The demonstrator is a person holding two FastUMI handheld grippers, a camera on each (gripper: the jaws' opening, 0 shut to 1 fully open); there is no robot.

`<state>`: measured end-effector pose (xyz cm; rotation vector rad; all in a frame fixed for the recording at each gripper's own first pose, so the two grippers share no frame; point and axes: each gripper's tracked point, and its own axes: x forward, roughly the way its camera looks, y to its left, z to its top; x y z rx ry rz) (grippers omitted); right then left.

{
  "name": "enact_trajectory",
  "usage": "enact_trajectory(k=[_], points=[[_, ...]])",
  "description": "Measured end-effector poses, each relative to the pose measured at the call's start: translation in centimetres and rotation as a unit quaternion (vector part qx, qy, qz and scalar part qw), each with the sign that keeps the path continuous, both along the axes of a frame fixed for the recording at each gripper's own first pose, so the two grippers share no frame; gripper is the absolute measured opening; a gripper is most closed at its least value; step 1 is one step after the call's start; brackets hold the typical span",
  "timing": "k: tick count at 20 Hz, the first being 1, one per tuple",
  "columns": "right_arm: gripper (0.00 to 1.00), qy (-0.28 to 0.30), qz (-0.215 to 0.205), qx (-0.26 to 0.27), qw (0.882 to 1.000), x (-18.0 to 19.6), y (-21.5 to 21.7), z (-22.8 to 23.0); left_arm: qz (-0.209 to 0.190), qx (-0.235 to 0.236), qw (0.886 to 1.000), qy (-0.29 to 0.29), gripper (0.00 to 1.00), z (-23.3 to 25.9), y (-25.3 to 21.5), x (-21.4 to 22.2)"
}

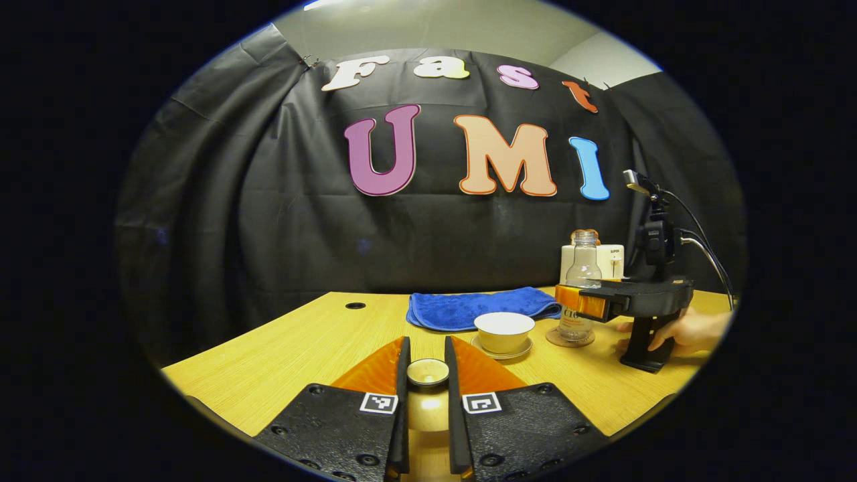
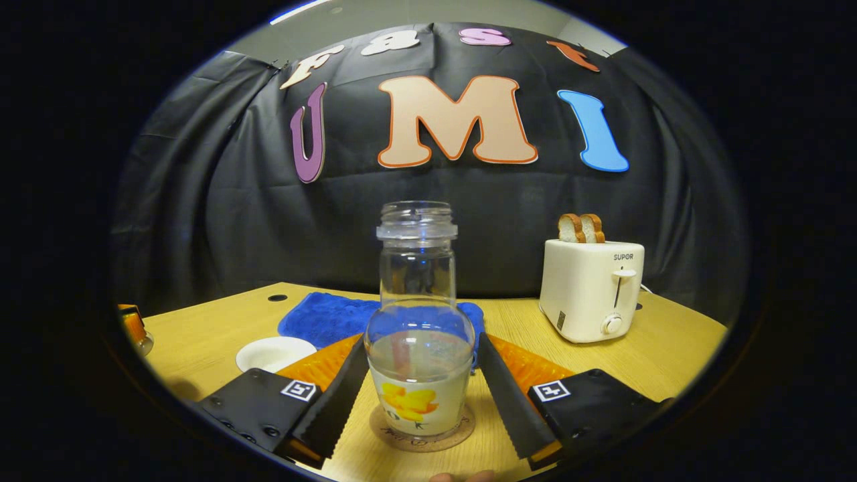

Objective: Open the teacup lid with one hand, grasp the water bottle and pour water into the teacup with the other hand; after pouring, place the water bottle on the coaster and then close the teacup lid.

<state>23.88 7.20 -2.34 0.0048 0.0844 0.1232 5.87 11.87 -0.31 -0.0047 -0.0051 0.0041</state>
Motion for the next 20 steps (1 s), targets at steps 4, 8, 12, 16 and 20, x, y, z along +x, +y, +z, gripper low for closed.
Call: enact_trajectory(k=[4, 8, 12, 16, 20], points=[[1.00, -0.011, 0.003, 0.002, 1.000, -1.3, -0.2, 0.4, -0.005, 0.000, 1.000, -0.001, 0.20, 0.1, -0.3, 0.5], [1.00, -0.024, 0.010, 0.005, 1.000, -3.0, -0.5, 0.8, -0.030, 0.001, 1.000, 0.001, 0.20, 0.0, -1.7, 2.1], [0.96, -0.033, 0.012, 0.005, 0.999, -5.3, -1.4, 1.3, -0.077, 0.001, 0.997, 0.000, 0.21, 0.0, -4.0, 4.1], [1.00, -0.034, 0.020, 0.006, 0.999, -8.6, -3.0, 1.6, -0.096, 0.002, 0.995, 0.003, 0.22, -0.1, -5.4, 6.8], [0.98, -0.036, 0.018, 0.006, 0.999, -11.3, -5.7, 1.9, -0.100, 0.001, 0.995, 0.004, 0.20, -0.2, -6.5, 10.1]])
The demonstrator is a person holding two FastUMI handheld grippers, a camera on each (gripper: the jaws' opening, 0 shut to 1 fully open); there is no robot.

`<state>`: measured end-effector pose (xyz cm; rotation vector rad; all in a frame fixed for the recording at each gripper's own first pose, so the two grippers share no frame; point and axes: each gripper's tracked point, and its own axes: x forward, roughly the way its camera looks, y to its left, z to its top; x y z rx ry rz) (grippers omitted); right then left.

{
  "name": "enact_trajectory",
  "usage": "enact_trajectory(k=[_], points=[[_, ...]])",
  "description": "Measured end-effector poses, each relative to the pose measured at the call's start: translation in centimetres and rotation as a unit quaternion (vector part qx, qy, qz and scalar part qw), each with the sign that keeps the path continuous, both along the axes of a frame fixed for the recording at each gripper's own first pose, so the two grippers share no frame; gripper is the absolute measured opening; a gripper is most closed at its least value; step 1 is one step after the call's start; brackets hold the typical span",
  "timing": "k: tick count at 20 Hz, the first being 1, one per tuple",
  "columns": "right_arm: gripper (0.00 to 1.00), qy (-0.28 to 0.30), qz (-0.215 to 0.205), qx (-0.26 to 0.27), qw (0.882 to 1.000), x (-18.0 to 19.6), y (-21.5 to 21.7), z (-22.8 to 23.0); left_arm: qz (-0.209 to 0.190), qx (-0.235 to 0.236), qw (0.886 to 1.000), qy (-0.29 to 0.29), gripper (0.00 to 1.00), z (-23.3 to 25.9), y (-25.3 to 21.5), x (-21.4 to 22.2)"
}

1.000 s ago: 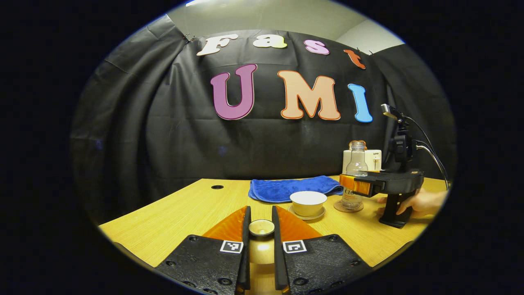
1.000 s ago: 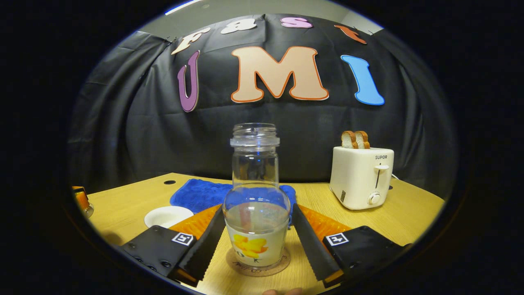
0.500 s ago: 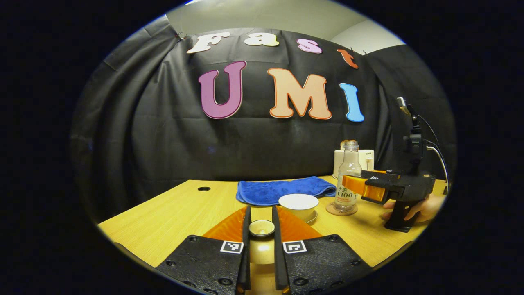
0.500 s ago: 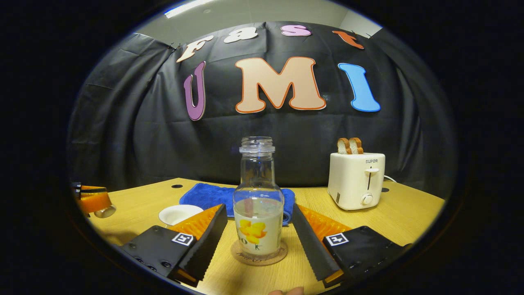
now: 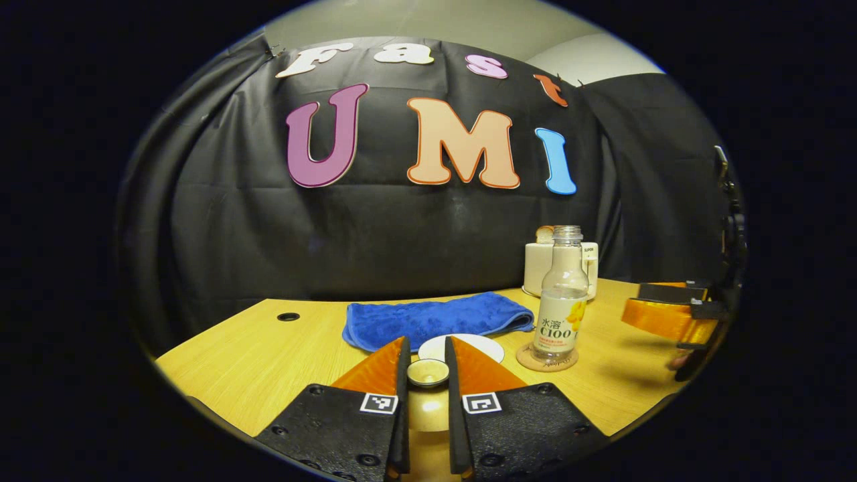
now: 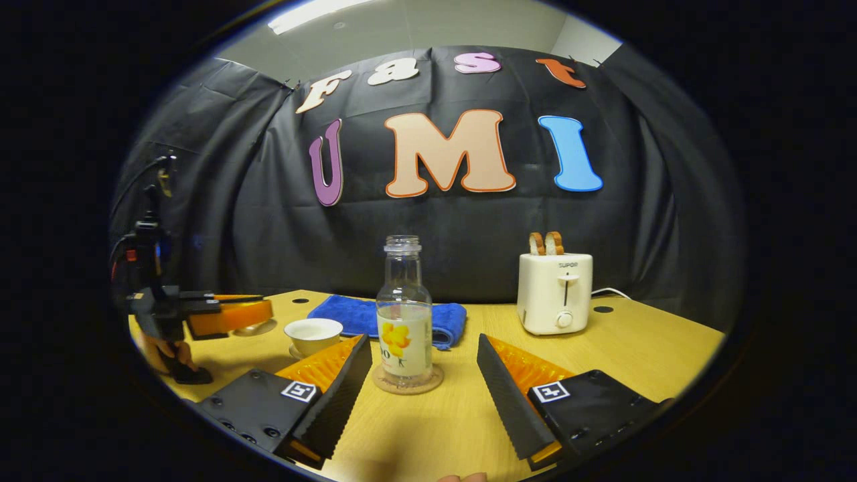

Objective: Open the teacup lid with one hand, grasp the water bottle and pour water into the teacup with the other hand; after pouring, place the water bottle on the coaster and then close the teacup lid.

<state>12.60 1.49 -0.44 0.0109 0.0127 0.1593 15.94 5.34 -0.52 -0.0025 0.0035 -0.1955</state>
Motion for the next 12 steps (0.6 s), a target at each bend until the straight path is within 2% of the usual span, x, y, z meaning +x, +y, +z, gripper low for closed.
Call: enact_trajectory(k=[7, 12], points=[[1.00, 0.000, -0.021, 0.000, 1.000, -1.6, -3.6, 0.3, 0.002, 0.023, 1.000, 0.010, 0.20, -0.2, -2.2, 3.8], [1.00, 0.000, -0.025, -0.001, 1.000, -2.0, -4.1, 0.3, 0.005, 0.041, 0.999, 0.024, 0.20, -0.8, -3.0, 5.7]])
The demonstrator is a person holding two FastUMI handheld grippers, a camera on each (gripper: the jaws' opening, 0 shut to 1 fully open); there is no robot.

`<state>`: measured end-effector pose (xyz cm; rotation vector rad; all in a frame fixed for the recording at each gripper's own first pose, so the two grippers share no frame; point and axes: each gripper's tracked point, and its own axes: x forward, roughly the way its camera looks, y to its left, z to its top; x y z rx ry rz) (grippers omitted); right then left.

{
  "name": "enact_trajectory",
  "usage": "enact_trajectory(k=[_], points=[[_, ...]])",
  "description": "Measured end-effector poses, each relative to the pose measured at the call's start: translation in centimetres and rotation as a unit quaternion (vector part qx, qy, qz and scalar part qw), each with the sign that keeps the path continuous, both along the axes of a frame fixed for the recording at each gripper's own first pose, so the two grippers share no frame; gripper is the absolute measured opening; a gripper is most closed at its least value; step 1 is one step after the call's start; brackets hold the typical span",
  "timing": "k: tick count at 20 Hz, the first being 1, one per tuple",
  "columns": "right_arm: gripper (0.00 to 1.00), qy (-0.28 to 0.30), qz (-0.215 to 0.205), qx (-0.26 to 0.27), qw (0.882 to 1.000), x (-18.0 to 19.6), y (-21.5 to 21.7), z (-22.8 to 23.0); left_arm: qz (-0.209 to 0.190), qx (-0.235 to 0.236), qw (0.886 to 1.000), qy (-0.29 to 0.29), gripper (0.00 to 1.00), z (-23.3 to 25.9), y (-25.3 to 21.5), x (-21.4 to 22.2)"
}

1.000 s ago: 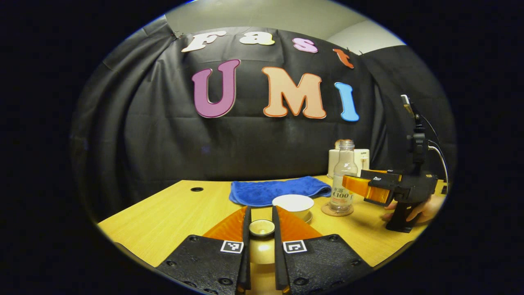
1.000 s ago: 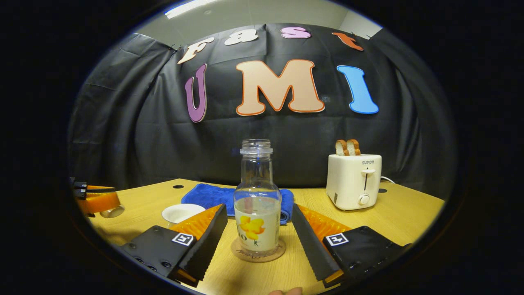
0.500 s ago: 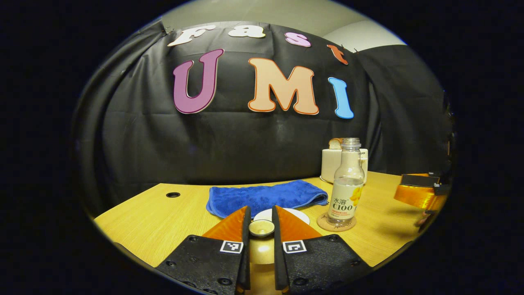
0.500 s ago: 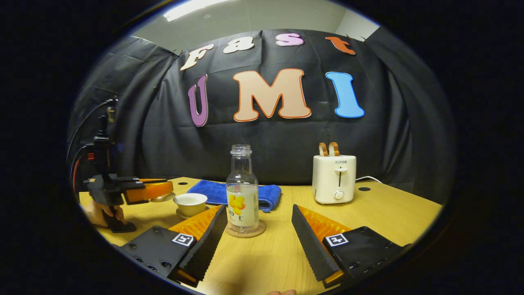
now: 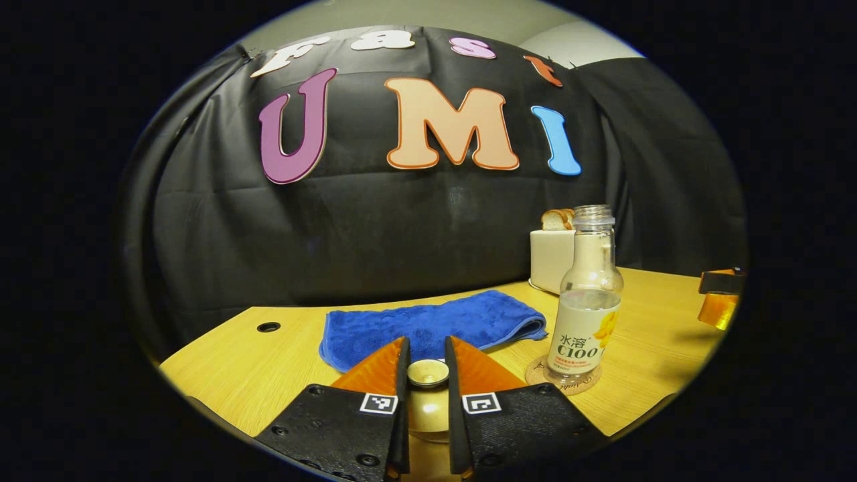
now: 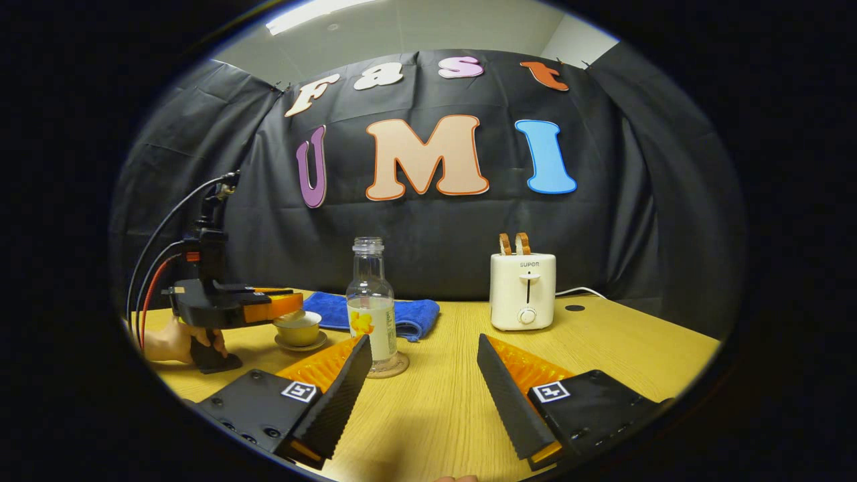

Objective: Open the teacup lid with one hand, grasp the water bottle and pour water into the teacup with the other hand; after pouring, place the water bottle on the coaster and then close the teacup lid.

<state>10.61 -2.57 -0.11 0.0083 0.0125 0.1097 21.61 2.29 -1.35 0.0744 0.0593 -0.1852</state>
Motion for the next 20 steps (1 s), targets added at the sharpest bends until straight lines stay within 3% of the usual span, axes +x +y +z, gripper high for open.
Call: enact_trajectory(k=[11, 20], points=[[1.00, -0.001, -0.003, 0.000, 1.000, -0.3, -0.1, 0.1, -0.005, 0.056, 0.997, 0.045, 0.21, -1.6, -1.1, 0.8], [1.00, 0.000, -0.004, 0.000, 1.000, -0.4, -0.2, 0.1, -0.014, 0.053, 0.998, 0.045, 0.26, -1.6, -1.3, 0.8]])
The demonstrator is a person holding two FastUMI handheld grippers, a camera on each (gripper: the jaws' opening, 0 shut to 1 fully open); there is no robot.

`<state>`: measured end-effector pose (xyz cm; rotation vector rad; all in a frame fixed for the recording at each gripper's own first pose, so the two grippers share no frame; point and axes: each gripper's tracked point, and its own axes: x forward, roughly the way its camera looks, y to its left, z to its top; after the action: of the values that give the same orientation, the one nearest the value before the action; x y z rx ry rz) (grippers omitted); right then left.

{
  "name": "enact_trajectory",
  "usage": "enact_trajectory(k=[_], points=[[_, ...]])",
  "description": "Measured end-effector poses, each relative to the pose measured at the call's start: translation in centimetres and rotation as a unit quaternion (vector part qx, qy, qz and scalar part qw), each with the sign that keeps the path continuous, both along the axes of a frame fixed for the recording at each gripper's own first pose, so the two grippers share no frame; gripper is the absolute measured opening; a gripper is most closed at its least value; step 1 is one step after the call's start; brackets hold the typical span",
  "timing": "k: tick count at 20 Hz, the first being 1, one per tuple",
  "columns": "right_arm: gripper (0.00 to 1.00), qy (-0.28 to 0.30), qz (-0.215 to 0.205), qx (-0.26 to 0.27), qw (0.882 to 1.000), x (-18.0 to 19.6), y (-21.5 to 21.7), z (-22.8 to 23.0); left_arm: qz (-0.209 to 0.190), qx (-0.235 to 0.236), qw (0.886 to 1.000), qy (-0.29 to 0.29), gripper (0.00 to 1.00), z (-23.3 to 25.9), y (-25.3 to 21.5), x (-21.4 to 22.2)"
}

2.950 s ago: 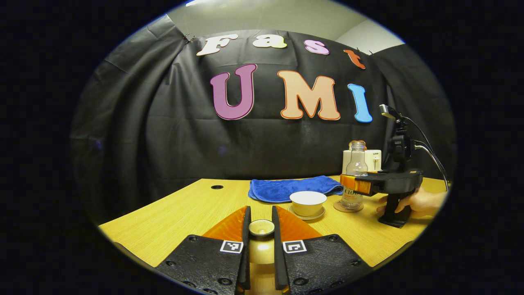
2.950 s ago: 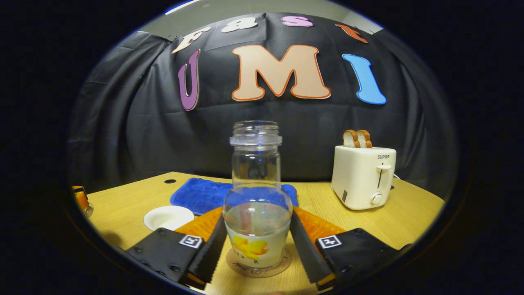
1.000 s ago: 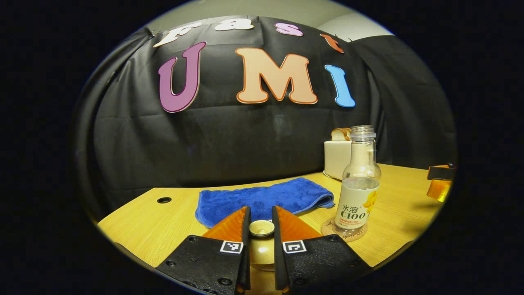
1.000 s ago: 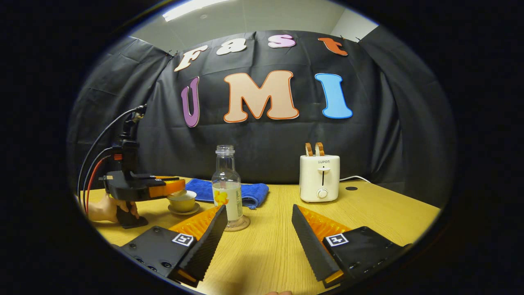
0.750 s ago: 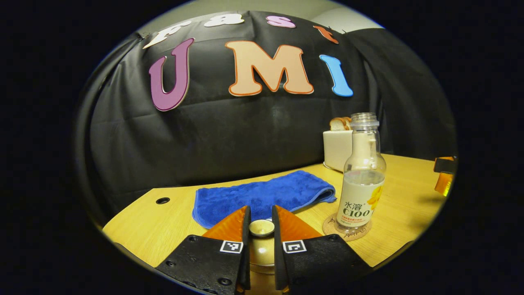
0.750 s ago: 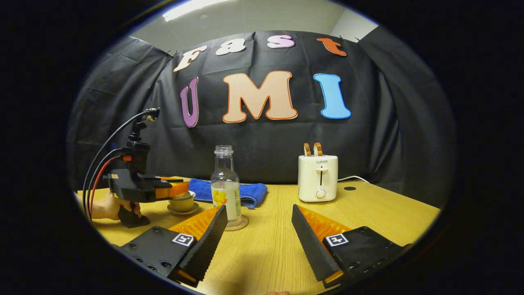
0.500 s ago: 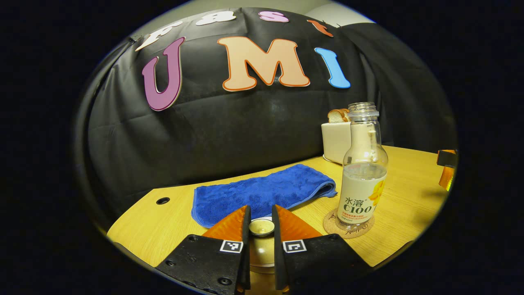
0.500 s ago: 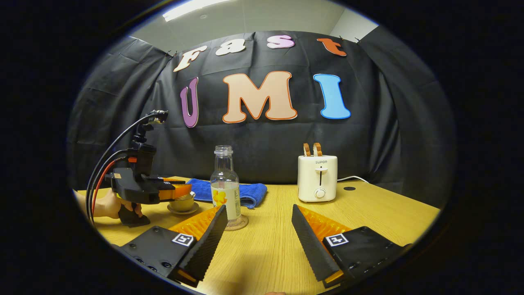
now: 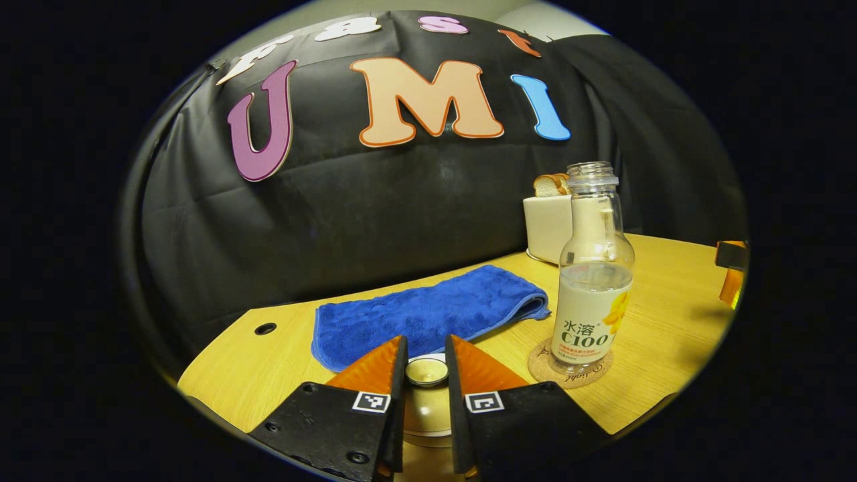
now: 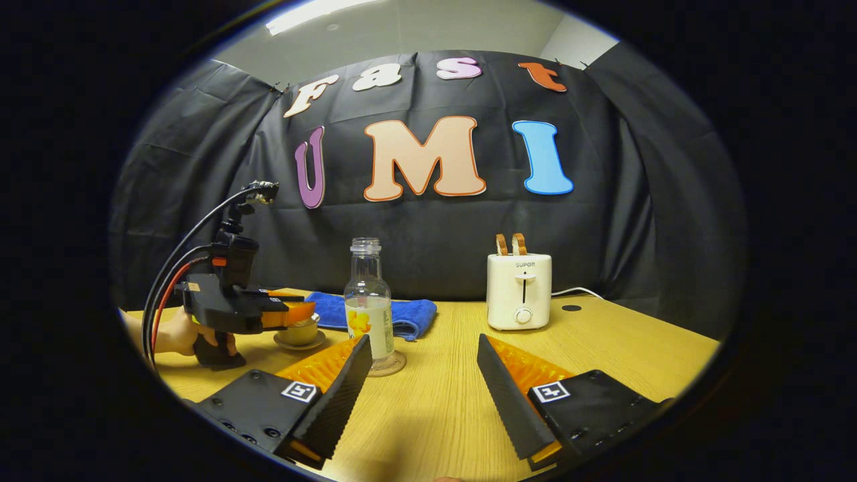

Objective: Open the teacup lid with one hand, grasp the water bottle and pour water into the teacup with the other hand; after pouring, place the water bottle on the coaster and then close the teacup lid.

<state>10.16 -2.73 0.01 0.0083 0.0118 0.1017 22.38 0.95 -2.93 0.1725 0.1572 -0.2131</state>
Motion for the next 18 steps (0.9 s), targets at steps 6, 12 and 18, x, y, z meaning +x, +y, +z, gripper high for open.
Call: enact_trajectory(k=[6, 12, 18], points=[[1.00, 0.000, -0.004, 0.000, 1.000, -0.1, -0.1, 0.0, 0.020, -0.028, 0.999, -0.032, 0.55, 1.2, 1.0, -0.5], [1.00, 0.000, -0.011, -0.001, 1.000, -0.1, -0.4, 0.0, 0.051, -0.071, 0.994, -0.067, 0.90, 2.3, 2.8, -1.9], [1.00, -0.001, -0.018, -0.001, 1.000, -0.3, -0.5, 0.0, 0.054, -0.095, 0.991, -0.072, 0.90, 2.6, 3.0, -6.4]])
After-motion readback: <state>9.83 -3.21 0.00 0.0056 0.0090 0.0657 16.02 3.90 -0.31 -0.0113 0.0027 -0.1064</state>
